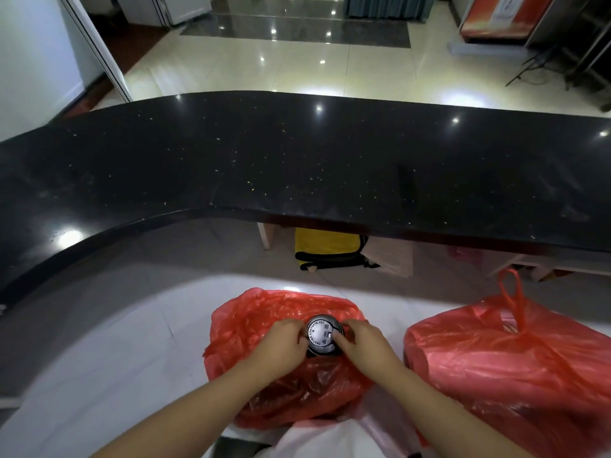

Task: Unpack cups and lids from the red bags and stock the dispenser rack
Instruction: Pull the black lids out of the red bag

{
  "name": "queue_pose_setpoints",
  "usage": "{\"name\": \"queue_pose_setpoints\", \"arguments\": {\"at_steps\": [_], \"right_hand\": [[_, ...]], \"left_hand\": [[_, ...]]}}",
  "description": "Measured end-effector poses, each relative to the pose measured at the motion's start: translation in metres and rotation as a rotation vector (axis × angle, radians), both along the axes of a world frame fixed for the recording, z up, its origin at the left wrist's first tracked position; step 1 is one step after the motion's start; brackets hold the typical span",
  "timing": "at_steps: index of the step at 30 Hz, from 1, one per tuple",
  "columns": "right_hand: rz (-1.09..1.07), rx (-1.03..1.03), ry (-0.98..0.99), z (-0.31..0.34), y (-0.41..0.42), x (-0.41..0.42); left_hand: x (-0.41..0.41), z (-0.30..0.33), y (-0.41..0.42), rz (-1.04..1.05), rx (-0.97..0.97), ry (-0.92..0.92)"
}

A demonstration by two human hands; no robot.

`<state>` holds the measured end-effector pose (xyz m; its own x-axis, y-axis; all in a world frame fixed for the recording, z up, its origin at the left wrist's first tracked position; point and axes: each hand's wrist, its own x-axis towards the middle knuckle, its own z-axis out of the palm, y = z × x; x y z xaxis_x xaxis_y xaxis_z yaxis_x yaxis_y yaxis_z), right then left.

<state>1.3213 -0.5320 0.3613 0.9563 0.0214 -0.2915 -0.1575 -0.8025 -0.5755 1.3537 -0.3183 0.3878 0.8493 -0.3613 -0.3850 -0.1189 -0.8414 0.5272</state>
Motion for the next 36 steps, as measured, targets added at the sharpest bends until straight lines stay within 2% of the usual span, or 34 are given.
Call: {"name": "queue_pose_setpoints", "arguments": {"at_steps": [5,9,14,20,24,29,32,36], "right_hand": [[-0.055,0.056,0.110,-0.004,0.003,0.003],[-0.088,0.131,0.198,-0.004,-0.003,0.005],[-0.086,0.192,0.233,0.002,-0.006,0.004],[-0.075,0.225,0.236,0.013,-0.009,0.001],[-0.106,0.196,0.238,0.018,-0.009,0.001],[-0.182,0.182,0.092,0.040,-0.002,0.005],[-0.206,0.318,0.102,0.058,-0.005,0.012],[-0.275,0.806,0.351,0.079,-0.005,0.020]], "left_hand": [[-0.002,-0.008,-0.022,0.299,0.014,0.321],[-0.004,-0.016,-0.031,0.533,-0.192,0.384],[-0.002,-0.012,-0.033,0.698,-0.401,0.603],[-0.004,-0.005,-0.039,0.816,-0.476,0.648],[-0.004,0.004,-0.042,0.829,-0.475,0.609],[0.005,0.029,-0.037,0.840,-0.535,0.585],[0.008,0.052,-0.030,0.870,-0.653,0.607],[-0.002,0.076,-0.013,0.864,-0.842,0.589]]}}
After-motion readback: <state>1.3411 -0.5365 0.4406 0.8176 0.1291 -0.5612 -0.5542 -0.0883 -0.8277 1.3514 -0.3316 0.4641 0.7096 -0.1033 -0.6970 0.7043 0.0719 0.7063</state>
